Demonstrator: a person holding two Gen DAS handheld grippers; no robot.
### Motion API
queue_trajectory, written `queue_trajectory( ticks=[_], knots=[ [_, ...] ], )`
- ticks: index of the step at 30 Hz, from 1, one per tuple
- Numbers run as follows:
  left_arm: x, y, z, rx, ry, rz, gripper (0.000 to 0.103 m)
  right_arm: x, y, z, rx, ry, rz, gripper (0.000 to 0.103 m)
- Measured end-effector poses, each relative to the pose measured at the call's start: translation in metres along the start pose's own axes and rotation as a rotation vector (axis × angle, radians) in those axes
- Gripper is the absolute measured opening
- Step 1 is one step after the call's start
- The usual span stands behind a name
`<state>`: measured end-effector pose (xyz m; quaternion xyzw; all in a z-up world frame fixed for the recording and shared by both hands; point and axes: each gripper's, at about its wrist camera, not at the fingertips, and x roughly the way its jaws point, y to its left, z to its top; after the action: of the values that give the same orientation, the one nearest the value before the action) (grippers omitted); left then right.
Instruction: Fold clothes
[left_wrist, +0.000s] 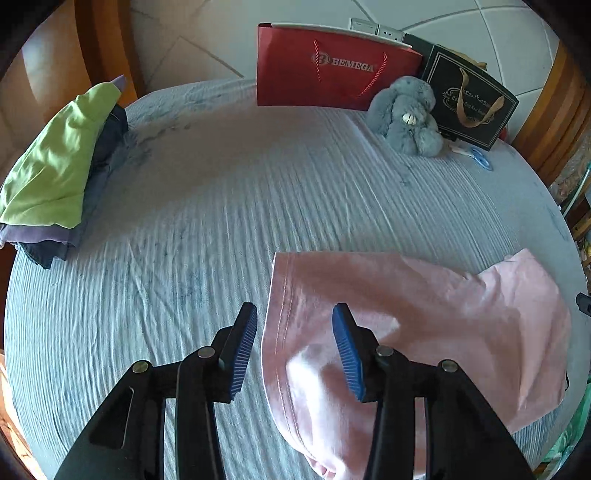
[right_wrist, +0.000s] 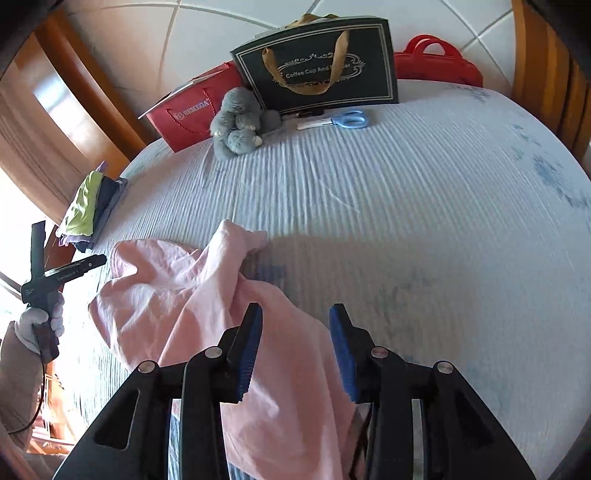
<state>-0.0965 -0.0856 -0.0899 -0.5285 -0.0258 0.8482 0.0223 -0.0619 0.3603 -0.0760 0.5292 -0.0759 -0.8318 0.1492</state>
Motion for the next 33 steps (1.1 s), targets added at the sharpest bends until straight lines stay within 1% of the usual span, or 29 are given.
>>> queue_trajectory(
  ticks=[5,6,7,8,9,10,11,13,15,17,18,20,22,24,25,27,28,29,31,32,33],
  knots=[
    [0.029,-0.009,0.002,0.004,0.041,0.002,0.043,0.05,0.016,0.025,-0.017,0.072,0.047,0.039],
    [0.034,-0.011,0.002,0.003,0.048,0.001,0.043,0.059,0.019,0.024,-0.025,0.1,0.053,0.039],
    [0.039,-0.013,0.002,0.003,0.056,0.0,0.043,0.067,0.023,0.024,-0.045,0.131,0.06,0.035],
    [0.042,-0.016,0.002,0.013,0.058,0.01,0.039,0.074,0.029,0.021,-0.078,0.158,0.045,0.025],
    [0.044,-0.019,0.002,0.025,0.06,0.021,0.023,0.08,0.035,0.018,-0.111,0.186,0.028,0.007],
    [0.045,-0.021,0.002,0.033,0.062,0.031,0.003,0.081,0.041,0.016,-0.149,0.186,-0.009,0.006],
    [0.046,-0.024,0.003,0.042,0.064,0.04,0.003,0.076,0.046,0.017,-0.179,0.154,-0.045,0.005],
    [0.035,-0.024,0.006,0.035,0.016,0.055,0.002,0.048,0.047,0.026,-0.177,0.036,-0.105,0.004],
    [0.017,-0.021,0.009,0.011,-0.043,0.056,0.002,0.002,0.041,0.033,-0.132,-0.128,-0.163,0.003],
    [-0.003,-0.016,0.01,-0.024,-0.101,0.045,0.002,-0.05,0.034,0.029,-0.085,-0.286,-0.213,0.001],
    [-0.008,-0.015,0.008,-0.02,-0.112,0.048,0.002,-0.076,0.029,0.022,-0.063,-0.35,-0.242,0.001],
    [-0.018,-0.013,0.002,-0.008,-0.129,0.057,0.002,-0.111,0.017,0.003,-0.031,-0.403,-0.277,0.001],
    [-0.016,-0.015,-0.006,0.015,-0.097,0.032,0.002,-0.117,-0.001,-0.016,0.023,-0.326,-0.23,0.001],
    [-0.009,-0.017,-0.019,0.022,-0.062,0.035,0.002,-0.105,-0.015,-0.033,0.06,-0.243,-0.219,0.001],
    [-0.005,-0.017,-0.025,0.025,-0.044,0.037,0.002,-0.097,-0.019,-0.039,0.072,-0.209,-0.226,0.003],
    [0.002,-0.019,-0.037,0.031,-0.009,0.041,0.003,-0.084,-0.03,-0.043,0.121,-0.188,-0.188,0.004],
    [0.006,-0.02,-0.044,0.034,0.009,0.043,0.003,-0.077,-0.035,-0.046,0.147,-0.179,-0.168,0.007],
    [0.009,-0.021,-0.05,0.037,0.027,0.045,0.003,-0.071,-0.035,-0.04,0.144,-0.175,-0.16,0.011],
    [0.012,-0.022,-0.06,0.045,0.049,0.042,0.003,-0.06,-0.033,-0.029,0.132,-0.169,-0.147,0.034],
    [0.01,-0.023,-0.063,0.051,0.052,0.037,0.003,-0.055,-0.032,-0.023,0.127,-0.166,-0.14,0.039],
    [0.008,-0.023,-0.067,0.056,0.055,0.032,0.003,-0.05,-0.029,-0.014,0.11,-0.16,-0.132,0.049]
  ],
)
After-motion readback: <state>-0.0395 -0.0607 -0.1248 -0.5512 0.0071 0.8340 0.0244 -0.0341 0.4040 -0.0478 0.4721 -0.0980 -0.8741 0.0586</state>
